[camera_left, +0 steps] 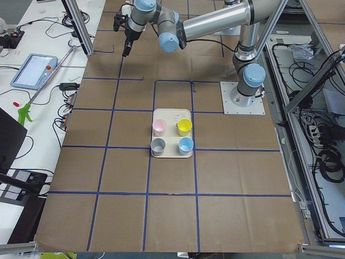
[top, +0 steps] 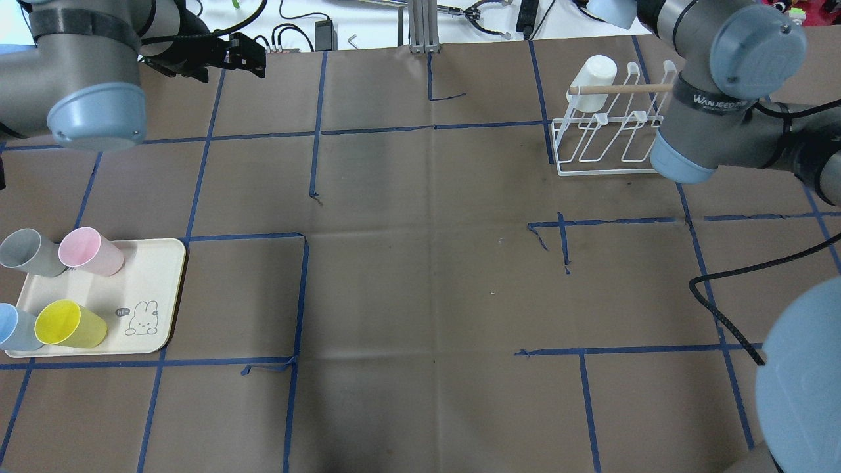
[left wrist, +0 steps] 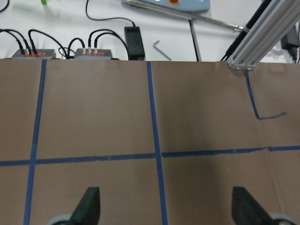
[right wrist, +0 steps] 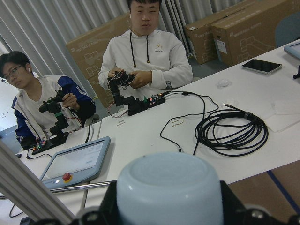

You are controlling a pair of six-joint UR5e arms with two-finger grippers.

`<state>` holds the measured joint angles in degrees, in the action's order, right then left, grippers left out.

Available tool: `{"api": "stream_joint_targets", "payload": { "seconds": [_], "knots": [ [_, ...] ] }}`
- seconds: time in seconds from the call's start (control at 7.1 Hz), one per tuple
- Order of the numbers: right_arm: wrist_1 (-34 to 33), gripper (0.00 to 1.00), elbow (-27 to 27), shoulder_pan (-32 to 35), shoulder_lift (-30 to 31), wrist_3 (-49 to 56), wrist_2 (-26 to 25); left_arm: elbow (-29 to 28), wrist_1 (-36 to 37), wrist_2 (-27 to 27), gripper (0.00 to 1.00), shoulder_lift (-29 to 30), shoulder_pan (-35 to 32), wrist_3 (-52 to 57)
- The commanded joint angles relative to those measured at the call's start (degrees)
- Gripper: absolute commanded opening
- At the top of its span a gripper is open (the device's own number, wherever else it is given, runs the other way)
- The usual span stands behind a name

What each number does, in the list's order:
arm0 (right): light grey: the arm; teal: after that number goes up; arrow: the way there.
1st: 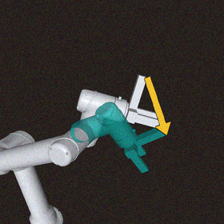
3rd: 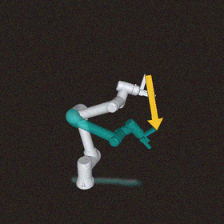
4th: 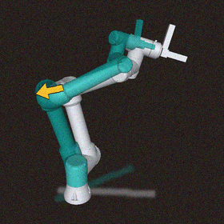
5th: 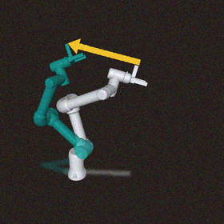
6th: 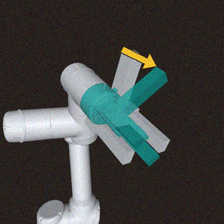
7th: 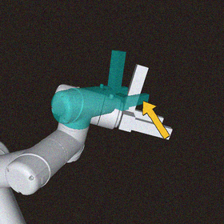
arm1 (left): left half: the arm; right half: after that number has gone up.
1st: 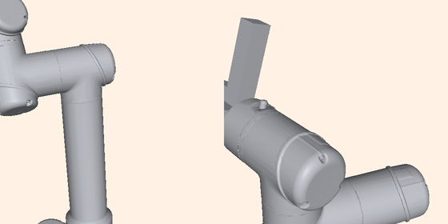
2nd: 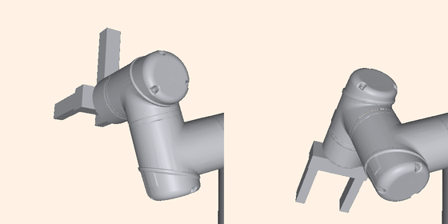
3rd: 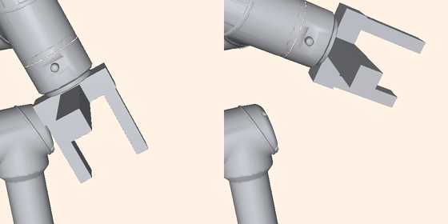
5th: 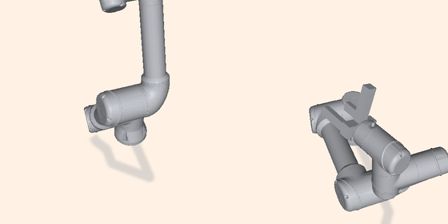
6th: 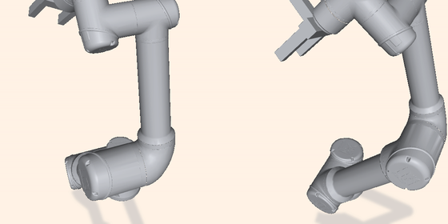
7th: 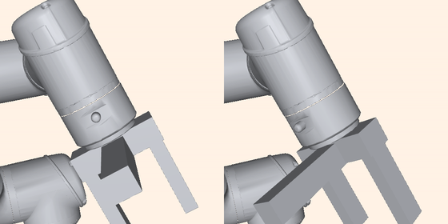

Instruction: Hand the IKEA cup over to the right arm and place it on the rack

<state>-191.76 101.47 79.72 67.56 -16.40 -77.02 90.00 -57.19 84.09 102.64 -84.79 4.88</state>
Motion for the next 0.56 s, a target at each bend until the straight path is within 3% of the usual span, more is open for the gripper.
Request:
{"api": "stream_joint_targets", "payload": {
  "seconds": [0.0,0.28,0.42],
  "knots": [
    [-5.7,0.09,-0.7,-3.2,-3.8,11.2,-0.2,-4.9,-19.5,2.4,0.99,-2.5,-1.6,-2.5],
    [-10.7,0.09,-4.7,-6.3,-9.2,17.3,0.7,-3.2,-24.7,2.6,0.99,-5.7,-1.6,-2.5],
    [-14.7,0.09,-5.1,-7.1,-12.2,19.1,0.8,-2.9,-26.2,5.4,0.99,-6.7,-1.8,-2.5]
  ]
}}
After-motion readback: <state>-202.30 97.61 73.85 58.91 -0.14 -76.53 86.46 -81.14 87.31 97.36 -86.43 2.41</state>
